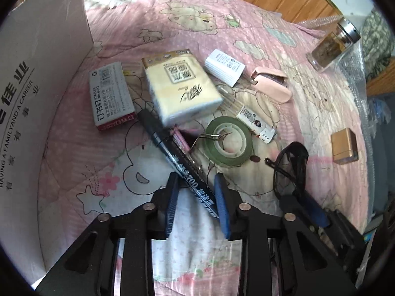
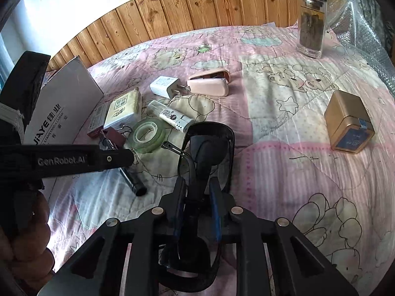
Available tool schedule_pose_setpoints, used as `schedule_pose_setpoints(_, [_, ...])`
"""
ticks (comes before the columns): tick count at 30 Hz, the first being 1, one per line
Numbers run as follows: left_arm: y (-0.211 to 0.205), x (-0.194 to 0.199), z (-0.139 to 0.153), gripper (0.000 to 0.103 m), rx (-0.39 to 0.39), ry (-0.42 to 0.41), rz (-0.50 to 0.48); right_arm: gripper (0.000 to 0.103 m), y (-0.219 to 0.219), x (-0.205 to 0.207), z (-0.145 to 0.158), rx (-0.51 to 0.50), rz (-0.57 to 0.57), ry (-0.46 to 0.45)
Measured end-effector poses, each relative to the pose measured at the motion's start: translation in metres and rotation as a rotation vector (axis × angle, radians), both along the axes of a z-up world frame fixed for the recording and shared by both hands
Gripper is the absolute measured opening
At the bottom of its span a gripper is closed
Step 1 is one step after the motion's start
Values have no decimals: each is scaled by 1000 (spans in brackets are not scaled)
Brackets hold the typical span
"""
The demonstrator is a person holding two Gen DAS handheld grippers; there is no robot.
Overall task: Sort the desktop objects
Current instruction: 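Close the left tool on the black marker and lift it, then carry the marker and glasses with both tools over the cardboard box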
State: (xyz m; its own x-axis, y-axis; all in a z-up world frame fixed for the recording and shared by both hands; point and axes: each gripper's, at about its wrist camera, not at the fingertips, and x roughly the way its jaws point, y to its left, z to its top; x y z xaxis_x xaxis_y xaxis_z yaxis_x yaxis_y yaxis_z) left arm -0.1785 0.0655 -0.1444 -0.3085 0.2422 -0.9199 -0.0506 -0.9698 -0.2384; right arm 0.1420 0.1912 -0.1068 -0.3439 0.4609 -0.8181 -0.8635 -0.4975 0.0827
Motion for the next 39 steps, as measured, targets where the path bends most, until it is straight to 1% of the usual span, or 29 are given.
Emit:
schedule_pose_setpoints(1, [-3, 2, 0, 21, 2, -9, -11, 26, 2, -1, -2, -10, 2, 2])
schedule_pose_setpoints(3, [-15, 9, 0, 15, 0, -31, -17, 29, 3, 1, -1, 4, 3, 10])
schedule_pose_setpoints(5, [-26, 17, 0, 13, -24, -39, -17, 29, 4, 7, -1, -8, -6, 39])
schedule_pose_setpoints(9, [-24, 23, -2, 15, -54, -44, -57, 29, 3, 17, -2, -18, -19, 94])
schedule_pose_setpoints(10, [-22, 22, -2, 17, -66, -39, -53, 29, 4, 18, -3, -17, -21, 106])
schedule_pose_setpoints(11, [-18, 21, -2, 28, -68, -27, -60, 29, 4, 19, -3, -20, -25, 118])
schedule_pose_setpoints(12, [-12, 20, -2, 36, -73, -8, -76, 28, 5, 21, -4, -28, -29, 138])
schedule_pose_setpoints(13, [-7, 19, -2, 33, -100, 20, -81, 23, 7, 24, -5, -40, -28, 164])
schedule_pose_setpoints(14, [-4, 20, -2, 25, -126, 45, -85, 21, 8, 26, -5, -61, -25, 197])
schedule_pose_setpoints(15, [-1, 22, -2, 14, -137, 57, -98, 19, 9, 30, -6, -91, -37, 233])
schedule_pose_setpoints(16, [-3, 23, -2, 13, -129, 56, -99, 18, 9, 36, -6, -114, -50, 263])
schedule_pose_setpoints(19, [-10, 33, 3, 12, -87, 37, -89, 18, 3, 49, -1, -137, -75, 305])
schedule_pose_setpoints(23, [-15, 51, 15, 12, -58, 49, -98, 18, -13, 60, 10, -117, -94, 314])
schedule_pose_setpoints(28, [-21, 73, 32, 12, -22, 71, -100, 18, -34, 58, 16, -108, -91, 283])
schedule_pose_setpoints(31, [-25, 84, 42, 12, -1, 88, -93, 18, -49, 49, 18, -106, -75, 264])
schedule_pose_setpoints(39, [-50, 113, 69, 12, 60, 155, -90, 18, -84, 19, 36, -56, -14, 198])
